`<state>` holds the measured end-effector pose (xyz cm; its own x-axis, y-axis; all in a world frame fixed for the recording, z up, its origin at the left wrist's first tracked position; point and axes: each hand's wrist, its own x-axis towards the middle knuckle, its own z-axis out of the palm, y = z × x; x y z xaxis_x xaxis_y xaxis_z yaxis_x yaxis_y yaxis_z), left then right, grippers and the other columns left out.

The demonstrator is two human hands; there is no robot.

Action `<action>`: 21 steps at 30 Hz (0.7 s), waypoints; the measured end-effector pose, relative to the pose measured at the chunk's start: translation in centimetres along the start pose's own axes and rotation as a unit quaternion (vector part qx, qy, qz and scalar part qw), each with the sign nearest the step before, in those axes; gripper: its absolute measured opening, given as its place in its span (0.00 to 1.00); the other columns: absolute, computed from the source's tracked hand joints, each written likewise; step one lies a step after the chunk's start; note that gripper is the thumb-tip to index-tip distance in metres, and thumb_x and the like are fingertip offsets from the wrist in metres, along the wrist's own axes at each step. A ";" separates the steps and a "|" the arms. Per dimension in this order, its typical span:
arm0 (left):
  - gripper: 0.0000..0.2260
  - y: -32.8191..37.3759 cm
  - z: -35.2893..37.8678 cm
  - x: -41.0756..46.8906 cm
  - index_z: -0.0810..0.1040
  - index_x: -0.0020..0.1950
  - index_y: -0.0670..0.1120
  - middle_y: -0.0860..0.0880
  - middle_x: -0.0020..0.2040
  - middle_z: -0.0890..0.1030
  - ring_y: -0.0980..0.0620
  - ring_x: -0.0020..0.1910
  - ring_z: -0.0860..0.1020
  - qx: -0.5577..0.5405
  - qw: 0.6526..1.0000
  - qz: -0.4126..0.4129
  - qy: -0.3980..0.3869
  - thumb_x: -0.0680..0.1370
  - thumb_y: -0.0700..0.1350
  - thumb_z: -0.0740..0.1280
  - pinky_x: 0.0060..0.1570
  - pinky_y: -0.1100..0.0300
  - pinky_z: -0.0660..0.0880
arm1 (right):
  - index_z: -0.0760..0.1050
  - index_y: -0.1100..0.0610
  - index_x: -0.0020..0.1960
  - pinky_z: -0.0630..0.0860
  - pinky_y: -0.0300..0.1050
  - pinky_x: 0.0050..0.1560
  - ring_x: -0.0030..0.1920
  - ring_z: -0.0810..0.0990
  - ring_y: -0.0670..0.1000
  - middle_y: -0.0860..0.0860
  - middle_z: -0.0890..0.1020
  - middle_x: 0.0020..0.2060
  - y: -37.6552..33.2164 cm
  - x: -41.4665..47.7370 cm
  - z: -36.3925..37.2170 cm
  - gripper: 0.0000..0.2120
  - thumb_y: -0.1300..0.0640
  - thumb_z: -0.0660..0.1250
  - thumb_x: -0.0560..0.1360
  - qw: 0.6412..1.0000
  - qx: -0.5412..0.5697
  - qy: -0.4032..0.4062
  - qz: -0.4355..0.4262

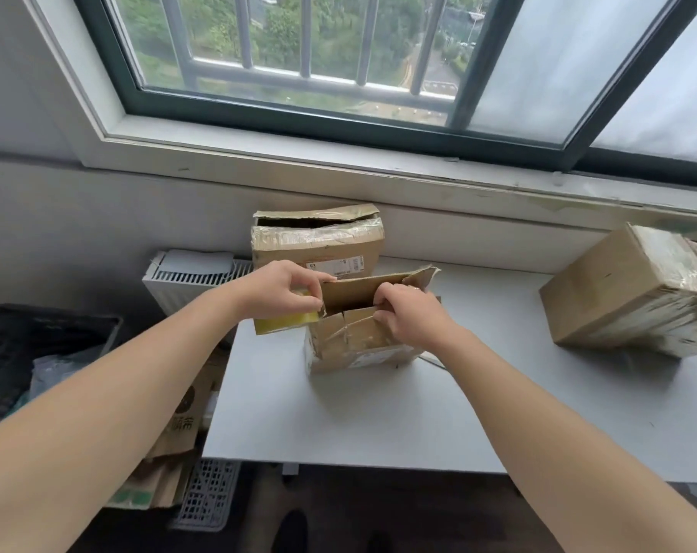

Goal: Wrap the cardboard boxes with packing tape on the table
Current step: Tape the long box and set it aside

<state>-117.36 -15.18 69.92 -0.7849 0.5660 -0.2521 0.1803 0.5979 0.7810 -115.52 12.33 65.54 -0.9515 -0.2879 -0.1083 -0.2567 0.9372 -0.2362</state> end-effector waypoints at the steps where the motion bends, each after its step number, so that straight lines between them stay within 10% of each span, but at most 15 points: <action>1: 0.08 -0.2 -0.2 -0.1 0.85 0.41 0.56 0.64 0.72 0.74 0.58 0.73 0.71 0.004 1.000 -0.003 -0.011 0.79 0.48 0.71 0.74 0.51 0.66 | 0.73 0.50 0.60 0.68 0.52 0.59 0.61 0.75 0.57 0.50 0.79 0.59 -0.5 0.3 0.7 0.10 0.49 0.64 0.81 1.000 -0.005 0.001 0.015; 7: 0.06 -0.8 -0.3 -1.2 0.84 0.42 0.53 0.66 0.74 0.71 0.60 0.74 0.68 0.040 0.998 0.001 -0.041 0.79 0.48 0.72 0.75 0.55 0.64 | 0.78 0.57 0.54 0.73 0.59 0.58 0.55 0.77 0.64 0.58 0.77 0.54 -1.7 0.9 4.5 0.12 0.48 0.69 0.79 0.989 -0.015 0.109 0.101; 11: 0.09 -0.5 1.9 -1.1 0.81 0.39 0.56 0.65 0.76 0.69 0.66 0.56 0.78 0.150 0.986 0.034 -0.072 0.79 0.47 0.70 0.53 0.72 0.69 | 0.79 0.59 0.58 0.70 0.56 0.60 0.59 0.76 0.62 0.59 0.78 0.56 -2.5 1.2 4.7 0.15 0.49 0.62 0.83 0.983 -0.050 0.084 0.157; 16: 0.07 -1.0 3.1 -0.8 0.81 0.40 0.56 0.70 0.76 0.65 0.59 0.50 0.77 0.247 0.963 0.023 -0.109 0.77 0.47 0.67 0.50 0.59 0.74 | 0.80 0.64 0.41 0.69 0.47 0.40 0.37 0.74 0.52 0.52 0.78 0.36 -1.5 0.0 2.4 0.11 0.59 0.63 0.75 0.961 0.216 -0.012 0.170; 21: 0.06 -0.3 4.7 -0.9 0.80 0.39 0.52 0.72 0.73 0.68 0.69 0.33 0.74 0.262 0.954 0.026 -0.144 0.76 0.45 0.67 0.43 0.60 0.76 | 0.84 0.56 0.42 0.75 0.43 0.39 0.37 0.84 0.50 0.52 0.85 0.34 0.8 -3.1 -0.2 0.12 0.60 0.62 0.76 0.887 0.322 0.162 0.287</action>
<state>-113.96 -13.22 67.22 -0.5849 0.6898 -0.4268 0.5452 0.7239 0.4228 -112.86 14.03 65.89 -0.9195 0.3707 -0.1307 0.3375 0.5739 -0.7461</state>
